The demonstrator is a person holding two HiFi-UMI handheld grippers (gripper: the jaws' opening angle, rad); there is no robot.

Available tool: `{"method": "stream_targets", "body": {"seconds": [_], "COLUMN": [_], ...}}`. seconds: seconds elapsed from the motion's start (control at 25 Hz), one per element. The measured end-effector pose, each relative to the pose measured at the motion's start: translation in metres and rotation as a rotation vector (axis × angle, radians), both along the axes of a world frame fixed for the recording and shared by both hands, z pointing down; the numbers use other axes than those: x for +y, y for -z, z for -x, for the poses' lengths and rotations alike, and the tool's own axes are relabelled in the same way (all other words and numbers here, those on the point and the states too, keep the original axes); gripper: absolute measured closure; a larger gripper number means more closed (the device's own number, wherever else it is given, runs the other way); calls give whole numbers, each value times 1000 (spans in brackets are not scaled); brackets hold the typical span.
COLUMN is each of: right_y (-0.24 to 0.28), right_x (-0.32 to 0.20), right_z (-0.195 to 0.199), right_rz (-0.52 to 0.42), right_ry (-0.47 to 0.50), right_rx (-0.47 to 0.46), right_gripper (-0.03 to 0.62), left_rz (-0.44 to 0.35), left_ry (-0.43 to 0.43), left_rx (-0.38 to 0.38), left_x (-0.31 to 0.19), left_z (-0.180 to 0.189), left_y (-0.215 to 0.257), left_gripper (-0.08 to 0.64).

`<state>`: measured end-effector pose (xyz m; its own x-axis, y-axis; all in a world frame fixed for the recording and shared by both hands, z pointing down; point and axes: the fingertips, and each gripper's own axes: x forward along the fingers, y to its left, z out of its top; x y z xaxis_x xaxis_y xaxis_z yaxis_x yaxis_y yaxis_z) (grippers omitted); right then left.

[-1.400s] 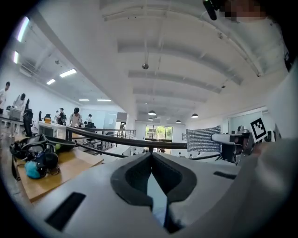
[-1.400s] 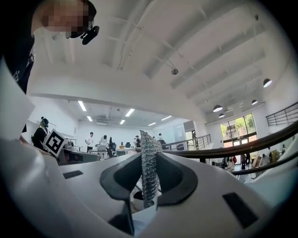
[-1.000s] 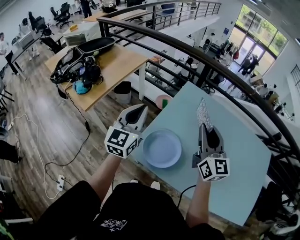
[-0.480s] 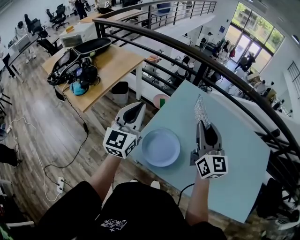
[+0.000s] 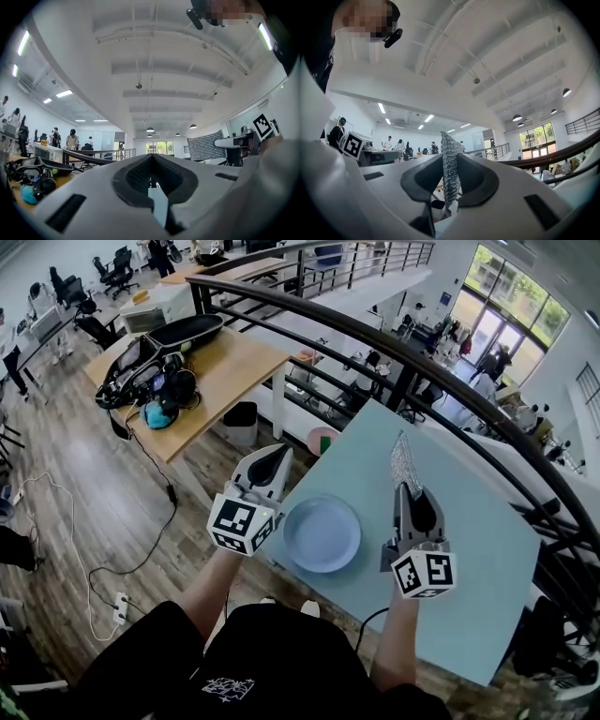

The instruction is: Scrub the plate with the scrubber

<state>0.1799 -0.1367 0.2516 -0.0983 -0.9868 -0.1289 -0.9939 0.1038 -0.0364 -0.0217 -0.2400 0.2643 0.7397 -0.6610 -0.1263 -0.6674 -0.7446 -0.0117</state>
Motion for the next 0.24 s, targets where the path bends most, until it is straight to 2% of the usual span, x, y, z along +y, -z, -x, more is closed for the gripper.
{"method": "stream_targets", "body": {"seconds": [0.24], "right_y": [-1], "right_x": [-2], "right_z": [-1], "right_rz": [2], "right_ry": [-3], "right_rx": [1], "right_gripper": [505], "left_rz": [10], "left_ry": [-6], "left_rx": [-4], "left_x": [-2], "left_z": [-3], "left_y": [-3], "left_gripper": [552]}}
